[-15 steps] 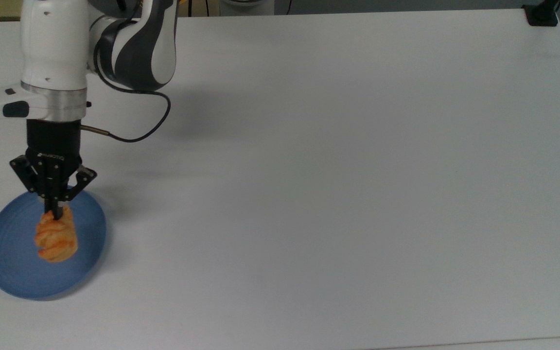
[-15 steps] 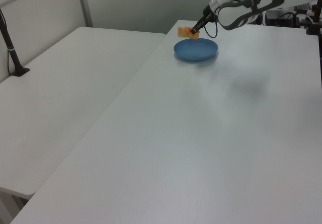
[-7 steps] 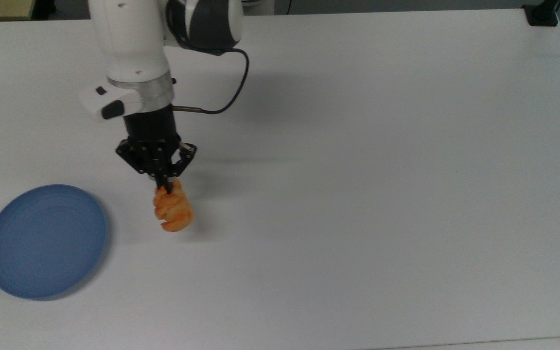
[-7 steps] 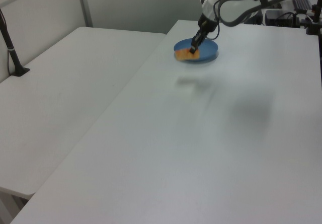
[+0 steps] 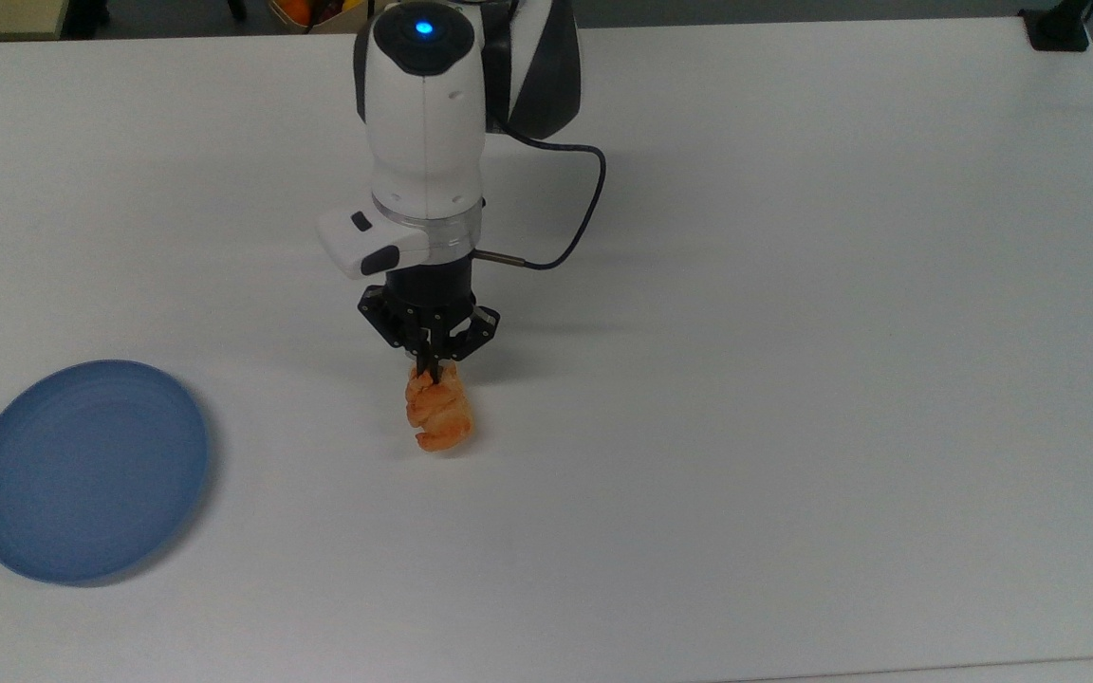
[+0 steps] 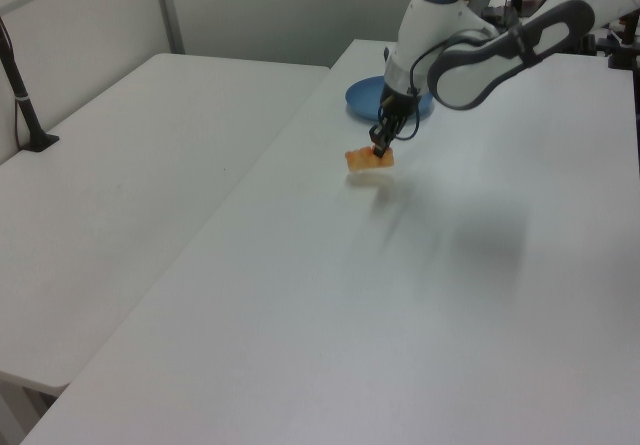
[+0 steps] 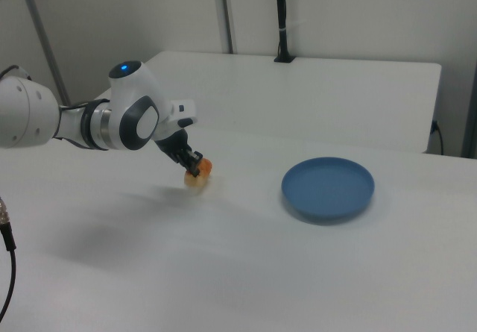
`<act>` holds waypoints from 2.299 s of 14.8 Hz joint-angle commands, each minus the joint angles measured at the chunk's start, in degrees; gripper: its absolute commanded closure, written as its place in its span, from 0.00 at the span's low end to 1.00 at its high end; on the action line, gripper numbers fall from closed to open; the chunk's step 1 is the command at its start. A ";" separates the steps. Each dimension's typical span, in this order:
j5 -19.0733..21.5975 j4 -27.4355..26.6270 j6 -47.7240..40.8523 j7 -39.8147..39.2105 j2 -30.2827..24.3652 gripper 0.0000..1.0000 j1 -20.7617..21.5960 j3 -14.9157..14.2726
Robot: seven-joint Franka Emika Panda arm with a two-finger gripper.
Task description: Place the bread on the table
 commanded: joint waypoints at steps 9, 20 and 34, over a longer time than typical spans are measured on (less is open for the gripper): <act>-2.16 -0.91 2.34 3.49 1.03 0.49 1.42 -0.16; -1.37 0.76 -13.54 5.51 -7.12 0.00 -0.16 2.04; 5.21 0.59 -47.57 5.68 -30.51 0.00 0.27 1.87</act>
